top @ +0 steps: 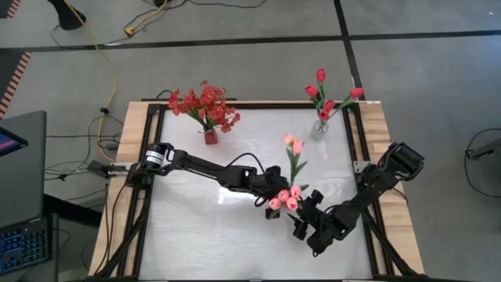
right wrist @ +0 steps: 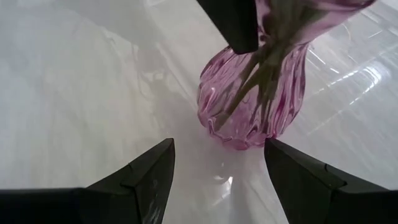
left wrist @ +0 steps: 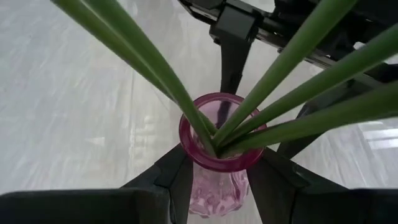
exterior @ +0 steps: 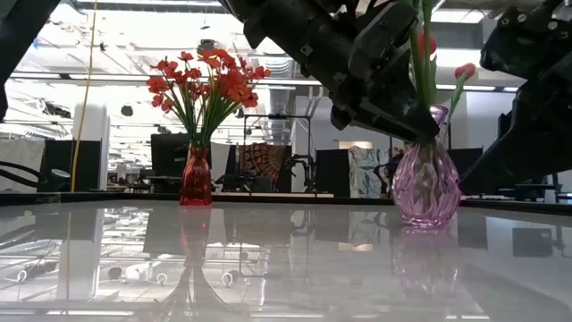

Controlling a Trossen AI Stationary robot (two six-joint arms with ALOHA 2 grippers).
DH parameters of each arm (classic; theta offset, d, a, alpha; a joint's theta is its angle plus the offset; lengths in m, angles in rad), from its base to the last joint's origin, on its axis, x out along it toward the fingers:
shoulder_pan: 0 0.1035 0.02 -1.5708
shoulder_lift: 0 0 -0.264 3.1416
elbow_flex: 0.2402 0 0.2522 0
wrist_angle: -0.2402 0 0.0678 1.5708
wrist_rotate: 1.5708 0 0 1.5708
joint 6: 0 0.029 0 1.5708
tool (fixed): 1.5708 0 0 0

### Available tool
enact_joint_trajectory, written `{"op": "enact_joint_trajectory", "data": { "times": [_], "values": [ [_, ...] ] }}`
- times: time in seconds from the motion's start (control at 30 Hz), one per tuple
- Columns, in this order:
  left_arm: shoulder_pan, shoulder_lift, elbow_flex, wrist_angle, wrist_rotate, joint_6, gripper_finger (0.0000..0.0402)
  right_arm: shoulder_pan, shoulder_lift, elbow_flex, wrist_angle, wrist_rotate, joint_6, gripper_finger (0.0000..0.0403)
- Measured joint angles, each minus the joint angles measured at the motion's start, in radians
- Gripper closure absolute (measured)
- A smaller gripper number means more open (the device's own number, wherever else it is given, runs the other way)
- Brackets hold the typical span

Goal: Sort flowers into vase by color
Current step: Adjust the pink tulips in the purple flower vase

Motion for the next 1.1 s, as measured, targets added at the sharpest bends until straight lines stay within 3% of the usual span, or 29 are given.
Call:
{"op": "enact_joint_trajectory", "data": {
  "times": [0.8,1.1],
  "values": [
    [-0.017,0.000,0.000,-0.006,-0.015,0.027,0.0272,-0.006,-0.093,0.000,-0.063,-0.024,-0.010,0.0127],
    [-0.021,0.000,0.000,-0.016,-0.064,0.045,0.0219,-0.006,-0.094,0.000,-0.063,-0.027,-0.009,0.0127]
  ]
}}
